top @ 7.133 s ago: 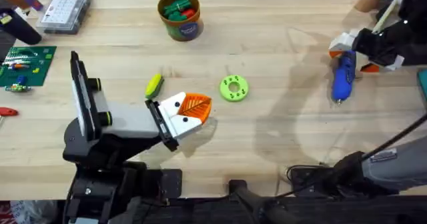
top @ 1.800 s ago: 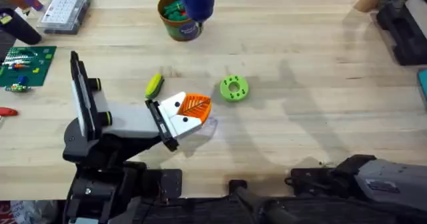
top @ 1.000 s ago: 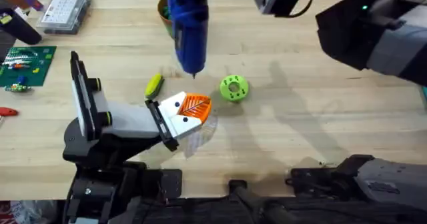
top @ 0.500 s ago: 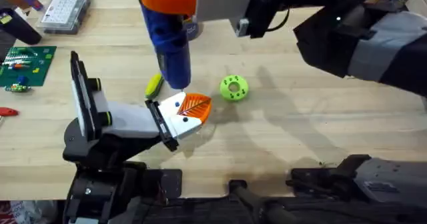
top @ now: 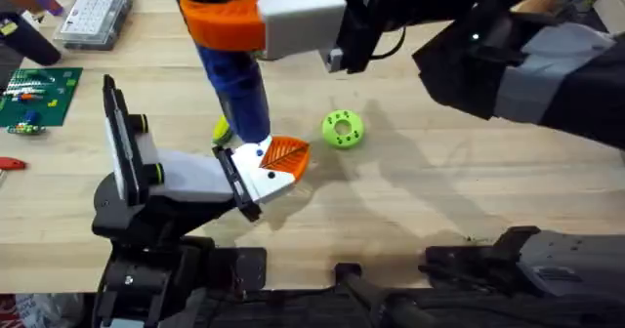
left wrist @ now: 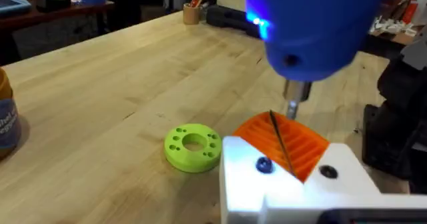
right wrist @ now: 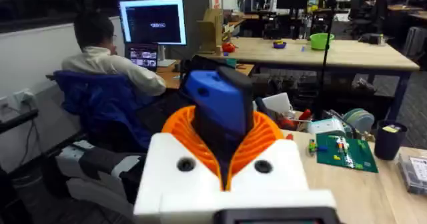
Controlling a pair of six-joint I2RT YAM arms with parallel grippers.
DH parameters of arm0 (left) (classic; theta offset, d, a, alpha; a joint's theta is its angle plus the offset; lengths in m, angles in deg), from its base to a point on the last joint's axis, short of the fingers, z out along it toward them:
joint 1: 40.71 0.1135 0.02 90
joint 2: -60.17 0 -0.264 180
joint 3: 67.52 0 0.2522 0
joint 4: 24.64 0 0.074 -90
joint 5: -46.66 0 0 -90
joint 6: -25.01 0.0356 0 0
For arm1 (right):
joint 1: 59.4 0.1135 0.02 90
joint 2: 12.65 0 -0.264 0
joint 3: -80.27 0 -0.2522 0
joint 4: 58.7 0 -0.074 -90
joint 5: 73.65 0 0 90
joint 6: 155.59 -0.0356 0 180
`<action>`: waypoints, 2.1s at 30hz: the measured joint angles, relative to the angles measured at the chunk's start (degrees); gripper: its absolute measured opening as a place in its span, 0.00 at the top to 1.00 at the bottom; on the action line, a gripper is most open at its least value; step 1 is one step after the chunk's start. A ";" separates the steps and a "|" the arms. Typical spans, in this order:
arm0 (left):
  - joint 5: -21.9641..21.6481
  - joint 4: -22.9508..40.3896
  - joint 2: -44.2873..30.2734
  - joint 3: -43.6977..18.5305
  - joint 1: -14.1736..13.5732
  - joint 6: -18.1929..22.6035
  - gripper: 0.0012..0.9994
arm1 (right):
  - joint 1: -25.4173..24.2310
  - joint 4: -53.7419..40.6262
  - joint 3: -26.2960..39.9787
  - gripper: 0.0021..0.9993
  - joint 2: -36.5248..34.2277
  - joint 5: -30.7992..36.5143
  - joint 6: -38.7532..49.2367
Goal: Pick up the gripper from the table and insert it into the empty holder that is missing its gripper. Then pick up a screw, insert it into the mounting hole, and use the screwdriver to tighten it. Finally, clean up the table by picking up the vegetable and placing it into the bucket.
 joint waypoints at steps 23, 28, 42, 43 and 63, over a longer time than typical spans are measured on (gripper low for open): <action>-0.01 0.00 0.00 0.00 0.00 0.01 0.98 | 0.77 -0.01 0.00 0.98 -1.98 -2.18 2.77; -0.02 0.00 0.00 0.00 0.00 0.01 0.98 | 0.77 0.02 0.00 0.98 -2.08 -2.22 2.80; 0.00 0.00 0.00 0.00 0.00 0.01 0.98 | 0.94 0.04 0.00 0.98 -3.91 -2.38 2.98; -0.01 0.00 0.00 0.00 0.00 0.01 0.98 | 0.94 0.04 0.00 0.98 -3.91 -2.38 2.98; -0.01 0.00 0.00 0.00 0.00 -0.01 0.98 | 0.98 0.24 0.00 0.98 -4.76 -2.21 2.98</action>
